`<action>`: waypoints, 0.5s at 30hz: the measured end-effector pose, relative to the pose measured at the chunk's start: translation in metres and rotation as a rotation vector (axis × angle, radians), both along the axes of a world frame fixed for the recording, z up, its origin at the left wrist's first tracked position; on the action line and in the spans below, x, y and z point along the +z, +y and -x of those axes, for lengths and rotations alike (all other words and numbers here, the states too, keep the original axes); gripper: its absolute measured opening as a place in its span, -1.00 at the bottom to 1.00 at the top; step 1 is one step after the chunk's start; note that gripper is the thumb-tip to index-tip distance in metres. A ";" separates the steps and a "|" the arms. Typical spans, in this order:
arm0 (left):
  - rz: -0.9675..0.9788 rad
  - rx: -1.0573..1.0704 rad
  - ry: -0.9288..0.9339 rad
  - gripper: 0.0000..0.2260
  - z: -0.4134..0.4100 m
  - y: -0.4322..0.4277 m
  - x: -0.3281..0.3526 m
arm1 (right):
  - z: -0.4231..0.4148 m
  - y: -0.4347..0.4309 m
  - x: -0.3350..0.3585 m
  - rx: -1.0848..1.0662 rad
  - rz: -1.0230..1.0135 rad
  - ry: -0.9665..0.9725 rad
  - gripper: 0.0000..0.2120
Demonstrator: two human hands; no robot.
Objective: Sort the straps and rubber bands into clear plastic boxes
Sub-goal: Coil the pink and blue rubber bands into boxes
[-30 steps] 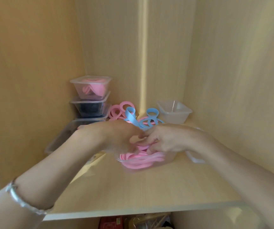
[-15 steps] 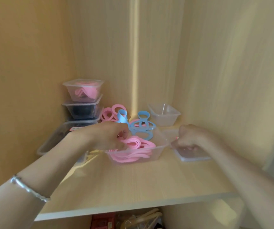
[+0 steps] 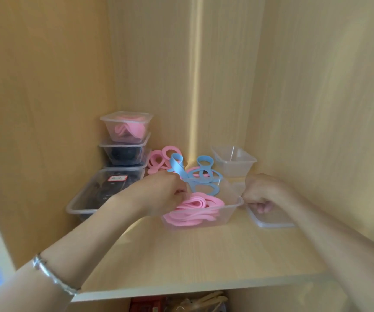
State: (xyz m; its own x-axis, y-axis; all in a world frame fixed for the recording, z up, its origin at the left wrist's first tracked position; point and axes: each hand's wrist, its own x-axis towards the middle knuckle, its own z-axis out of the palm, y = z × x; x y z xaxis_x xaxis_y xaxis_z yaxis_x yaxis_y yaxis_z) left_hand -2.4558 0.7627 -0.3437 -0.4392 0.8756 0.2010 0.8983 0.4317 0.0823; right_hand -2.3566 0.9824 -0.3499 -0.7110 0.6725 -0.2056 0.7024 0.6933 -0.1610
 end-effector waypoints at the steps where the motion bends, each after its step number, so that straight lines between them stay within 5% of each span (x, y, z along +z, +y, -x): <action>1: -0.001 -0.001 -0.002 -0.70 0.000 0.000 -0.001 | 0.001 0.001 -0.001 0.001 0.008 -0.011 -0.80; 9: -0.018 0.005 -0.001 -0.68 -0.002 -0.002 -0.007 | 0.005 0.013 0.004 -0.044 0.205 -0.028 -0.86; 15: -0.024 -0.004 0.005 -0.68 0.000 -0.002 -0.009 | 0.002 0.013 0.015 -0.066 0.181 0.140 -0.95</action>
State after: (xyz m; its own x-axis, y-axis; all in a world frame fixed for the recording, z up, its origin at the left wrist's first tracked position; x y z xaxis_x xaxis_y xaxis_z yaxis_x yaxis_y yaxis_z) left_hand -2.4562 0.7605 -0.3524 -0.4346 0.8722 0.2245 0.9005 0.4259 0.0882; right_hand -2.3583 0.9953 -0.3350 -0.6965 0.6798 -0.2296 0.7075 0.5972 -0.3780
